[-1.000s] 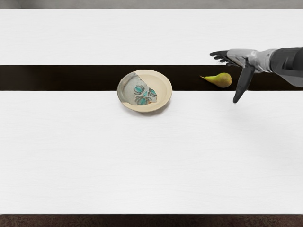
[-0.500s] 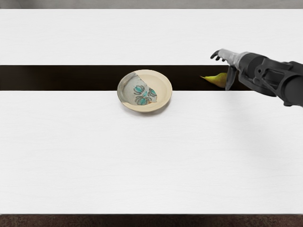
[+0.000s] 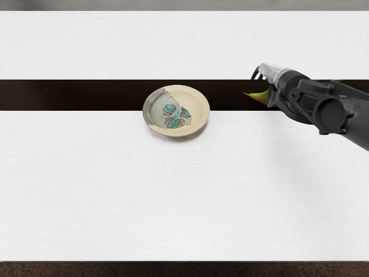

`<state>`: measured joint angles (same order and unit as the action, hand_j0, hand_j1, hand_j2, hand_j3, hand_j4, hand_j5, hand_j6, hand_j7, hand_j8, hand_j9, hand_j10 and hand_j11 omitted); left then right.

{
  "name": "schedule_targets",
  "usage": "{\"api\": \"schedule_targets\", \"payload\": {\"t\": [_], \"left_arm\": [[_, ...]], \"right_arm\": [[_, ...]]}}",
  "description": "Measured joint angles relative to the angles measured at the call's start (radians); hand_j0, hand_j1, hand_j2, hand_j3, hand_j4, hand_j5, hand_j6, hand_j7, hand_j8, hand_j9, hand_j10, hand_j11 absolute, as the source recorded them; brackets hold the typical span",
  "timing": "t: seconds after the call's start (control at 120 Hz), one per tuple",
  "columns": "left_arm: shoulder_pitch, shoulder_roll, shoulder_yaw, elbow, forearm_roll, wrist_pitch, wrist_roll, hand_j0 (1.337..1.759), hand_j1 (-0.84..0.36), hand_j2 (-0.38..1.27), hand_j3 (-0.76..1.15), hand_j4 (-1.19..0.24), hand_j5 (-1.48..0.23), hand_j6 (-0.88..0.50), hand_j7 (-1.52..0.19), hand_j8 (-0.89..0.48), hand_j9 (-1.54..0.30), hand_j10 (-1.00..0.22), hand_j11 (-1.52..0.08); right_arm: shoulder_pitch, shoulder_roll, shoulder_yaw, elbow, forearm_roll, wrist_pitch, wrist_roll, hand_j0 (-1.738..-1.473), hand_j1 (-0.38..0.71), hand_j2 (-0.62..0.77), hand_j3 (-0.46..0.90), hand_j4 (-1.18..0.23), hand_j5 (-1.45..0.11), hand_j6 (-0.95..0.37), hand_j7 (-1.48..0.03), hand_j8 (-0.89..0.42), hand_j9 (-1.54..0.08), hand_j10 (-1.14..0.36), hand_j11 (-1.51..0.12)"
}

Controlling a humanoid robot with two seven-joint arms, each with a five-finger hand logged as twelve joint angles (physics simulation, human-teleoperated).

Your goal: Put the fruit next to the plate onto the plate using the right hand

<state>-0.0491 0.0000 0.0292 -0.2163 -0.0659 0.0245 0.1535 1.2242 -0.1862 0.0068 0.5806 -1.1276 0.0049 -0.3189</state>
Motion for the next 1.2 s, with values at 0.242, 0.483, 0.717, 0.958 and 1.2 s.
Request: {"api": "schedule_targets", "payload": {"t": [0.242,0.483,0.717,0.958,1.2], "left_arm": [[0.0,0.0,0.0,0.0,0.0,0.0,0.0,1.658,0.35,0.0,0.0,0.0,0.0,0.0,0.0,0.0,0.0,0.0,0.0],[0.0,0.0,0.0,0.0,0.0,0.0,0.0,1.658,0.35,0.0,0.0,0.0,0.0,0.0,0.0,0.0,0.0,0.0,0.0],[0.0,0.0,0.0,0.0,0.0,0.0,0.0,1.658,0.35,0.0,0.0,0.0,0.0,0.0,0.0,0.0,0.0,0.0,0.0],[0.0,0.0,0.0,0.0,0.0,0.0,0.0,1.658,0.35,0.0,0.0,0.0,0.0,0.0,0.0,0.0,0.0,0.0,0.0],[0.0,0.0,0.0,0.0,0.0,0.0,0.0,1.658,0.35,0.0,0.0,0.0,0.0,0.0,0.0,0.0,0.0,0.0,0.0]], "right_arm": [[-0.028,0.057,-0.022,-0.068,0.002,-0.068,0.001,-1.658,0.07,-0.07,0.0,-0.35,-0.46,-0.35,-0.46,-0.35,-0.46,-0.35,-0.46],[-0.05,0.063,-0.024,-0.075,0.018,-0.094,0.001,-1.658,0.14,-0.08,0.0,-0.41,-0.53,-0.41,-0.53,-0.41,-0.53,-0.41,-0.53],[-0.059,0.064,-0.027,-0.077,0.033,-0.104,0.001,-1.657,0.23,-0.08,0.0,-0.55,-0.57,-0.47,-0.64,-0.45,-0.61,-0.43,-0.64],[-0.067,0.074,-0.029,-0.082,0.031,-0.108,0.001,-1.654,0.25,-0.07,0.0,-0.64,-0.54,-0.46,-0.68,-0.45,-0.6,-0.42,-0.65],[-0.067,0.08,-0.03,-0.084,0.05,-0.103,-0.001,-1.654,0.32,0.04,0.0,-0.66,-0.66,-0.47,-0.75,-0.47,-0.69,-0.46,-0.73]]}}
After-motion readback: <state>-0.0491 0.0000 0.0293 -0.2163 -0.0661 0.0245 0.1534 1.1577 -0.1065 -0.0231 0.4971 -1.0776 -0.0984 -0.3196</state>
